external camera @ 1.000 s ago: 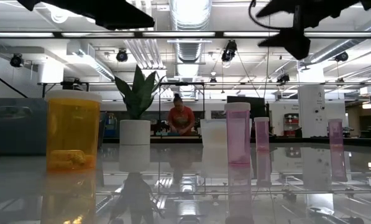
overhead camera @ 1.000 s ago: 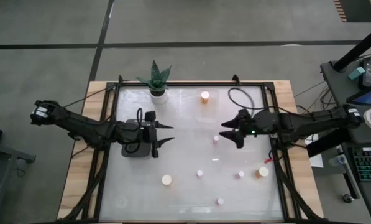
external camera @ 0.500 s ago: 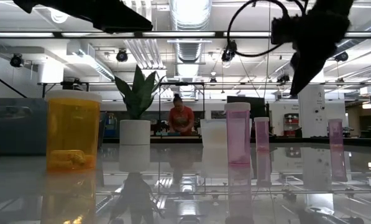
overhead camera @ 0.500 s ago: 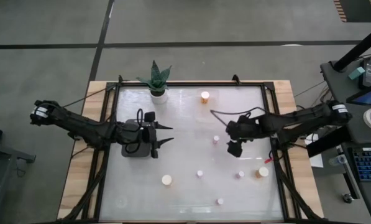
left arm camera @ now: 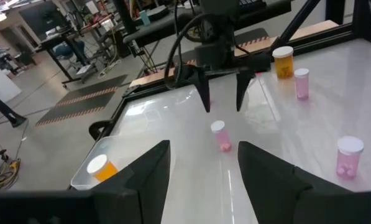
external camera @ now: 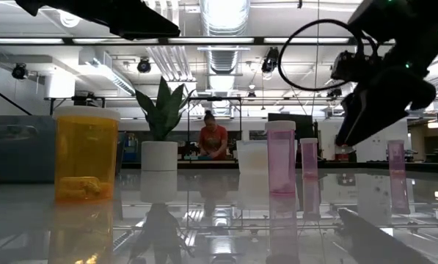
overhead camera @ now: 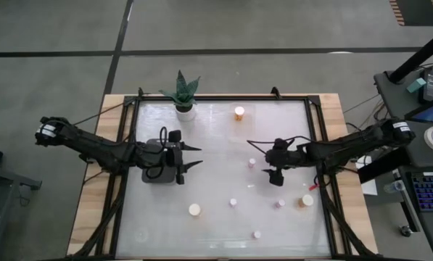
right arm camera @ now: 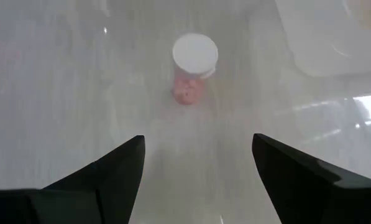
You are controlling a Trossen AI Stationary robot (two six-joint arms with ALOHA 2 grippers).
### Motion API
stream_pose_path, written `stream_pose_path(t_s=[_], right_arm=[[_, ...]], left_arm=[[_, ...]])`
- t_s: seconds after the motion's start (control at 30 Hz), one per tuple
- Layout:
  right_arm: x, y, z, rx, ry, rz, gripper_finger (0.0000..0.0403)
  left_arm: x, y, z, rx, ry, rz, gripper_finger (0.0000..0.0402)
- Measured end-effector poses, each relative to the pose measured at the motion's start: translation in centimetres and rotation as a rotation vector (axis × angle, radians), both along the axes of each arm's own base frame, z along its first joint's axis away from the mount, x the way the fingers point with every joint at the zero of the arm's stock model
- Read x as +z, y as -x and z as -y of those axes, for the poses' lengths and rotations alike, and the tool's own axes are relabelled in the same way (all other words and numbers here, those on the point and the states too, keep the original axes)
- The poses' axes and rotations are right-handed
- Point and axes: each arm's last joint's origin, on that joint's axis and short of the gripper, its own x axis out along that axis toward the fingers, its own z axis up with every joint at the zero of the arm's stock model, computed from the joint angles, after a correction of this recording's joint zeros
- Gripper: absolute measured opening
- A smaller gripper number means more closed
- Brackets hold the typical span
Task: Pick and place medicine bottles into bin by pill shape (circle, oval)
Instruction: Put the small pink pill bottle into the black bin
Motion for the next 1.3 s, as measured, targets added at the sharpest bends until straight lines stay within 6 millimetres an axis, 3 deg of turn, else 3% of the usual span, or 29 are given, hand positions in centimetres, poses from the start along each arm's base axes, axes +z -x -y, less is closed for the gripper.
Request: stream_pose_path(t_s=[0.53,0.93,1.3], right_arm=[[-3.7,-2.4,-0.2,0.018,0.055,0.106,0.0247],[-4.8,-3.7,-0.3,0.0,0.086,0.162,0.0224],[-4.9,-3.8,-0.3,-0.002,0.082,0.164,0.0137]], left_arm=[[-0.1,0.0,0.0,0.0,0.001,-0.001,0.0173],[-0.2,0.0,0.0,0.0,0.0,-0.004,0.0173],[-0.2,0.0,0.0,0.0,0.0,-0.003,0.0173]])
